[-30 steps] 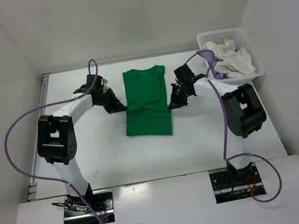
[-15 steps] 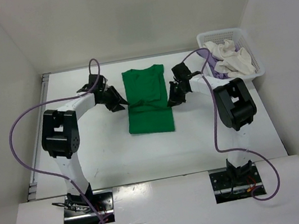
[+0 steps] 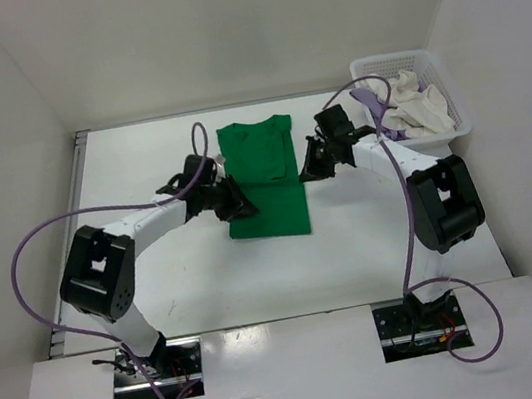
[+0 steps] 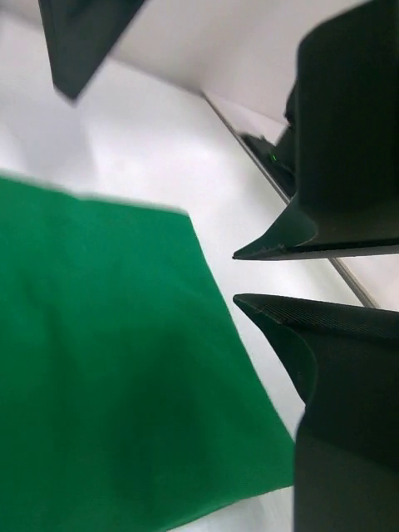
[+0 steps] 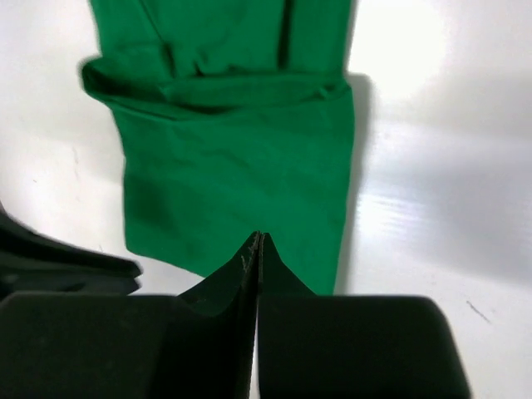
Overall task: Fold and stack the t-shirts
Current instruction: Fold the folded rectangular tshirt in 1/3 of the way
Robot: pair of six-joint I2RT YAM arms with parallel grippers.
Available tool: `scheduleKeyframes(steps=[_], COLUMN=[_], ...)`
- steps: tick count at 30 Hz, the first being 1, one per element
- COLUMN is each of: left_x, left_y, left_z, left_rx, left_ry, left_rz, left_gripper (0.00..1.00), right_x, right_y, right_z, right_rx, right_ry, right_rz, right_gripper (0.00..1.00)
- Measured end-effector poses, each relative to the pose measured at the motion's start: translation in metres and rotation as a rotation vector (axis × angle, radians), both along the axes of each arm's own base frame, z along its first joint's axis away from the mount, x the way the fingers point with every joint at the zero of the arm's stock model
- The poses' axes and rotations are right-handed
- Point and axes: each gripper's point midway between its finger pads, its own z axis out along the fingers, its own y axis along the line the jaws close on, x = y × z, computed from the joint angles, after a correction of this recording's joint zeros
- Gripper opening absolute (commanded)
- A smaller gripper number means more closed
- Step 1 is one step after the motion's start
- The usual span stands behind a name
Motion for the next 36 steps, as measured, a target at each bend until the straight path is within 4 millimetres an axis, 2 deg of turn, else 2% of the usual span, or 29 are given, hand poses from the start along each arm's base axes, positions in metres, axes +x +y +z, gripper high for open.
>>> scheduleKeyframes(steps=[2,4,8,11,14,19,22,25,29,32,36], left_x=[-0.011,-0.012,-0.014,-0.032,-0.043,-0.069,-0.081,-0.094,-0.099,-0.098,-0.098], left_y=[-0.002,0.005,0.017,0.024,0.023,0.024,0.03,0.039,0.048,0.052,0.057], left_z=[-0.024,-0.042,-0.061,-0.082,-0.081,-0.082,-0.08,-0.075,-0.061,-0.052,-0.054], left_rx=[0.027,0.055,0.078,0.085,0.061,0.061,0.076,0.111,0.141,0.146,0.15], left_ry=[0.061,0.097,0.115,0.16,0.145,0.141,0.146,0.162,0.139,0.118,0.132], left_rz=[-0.016,0.0,0.029,0.035,0.031,0.006,0.003,0.012,0.017,0.028,0.041], left_gripper=[0.3,0.28,0.28,0.28,0.28,0.3,0.33,0.41,0.45,0.48,0.52], right_x=[-0.012,-0.025,-0.041,-0.053,-0.073,-0.102,-0.105,-0.109,-0.108,-0.097,-0.071], right_y=[0.002,0.007,0.028,0.045,0.05,0.039,0.04,0.039,0.039,0.049,0.073], right_z=[-0.013,-0.025,-0.035,-0.042,-0.059,-0.088,-0.088,-0.085,-0.069,-0.05,-0.023], right_rx=[0.002,0.007,0.024,0.044,0.044,0.025,0.031,0.023,0.03,0.069,0.151], right_ry=[0.037,0.08,0.116,0.13,0.178,0.28,0.285,0.282,0.255,0.22,0.165], right_rz=[0.01,0.032,0.09,0.128,0.145,0.133,0.136,0.141,0.146,0.164,0.207], right_gripper=[0.0,0.0,0.01,0.01,0.01,0.01,0.01,0.04,0.05,0.05,0.04])
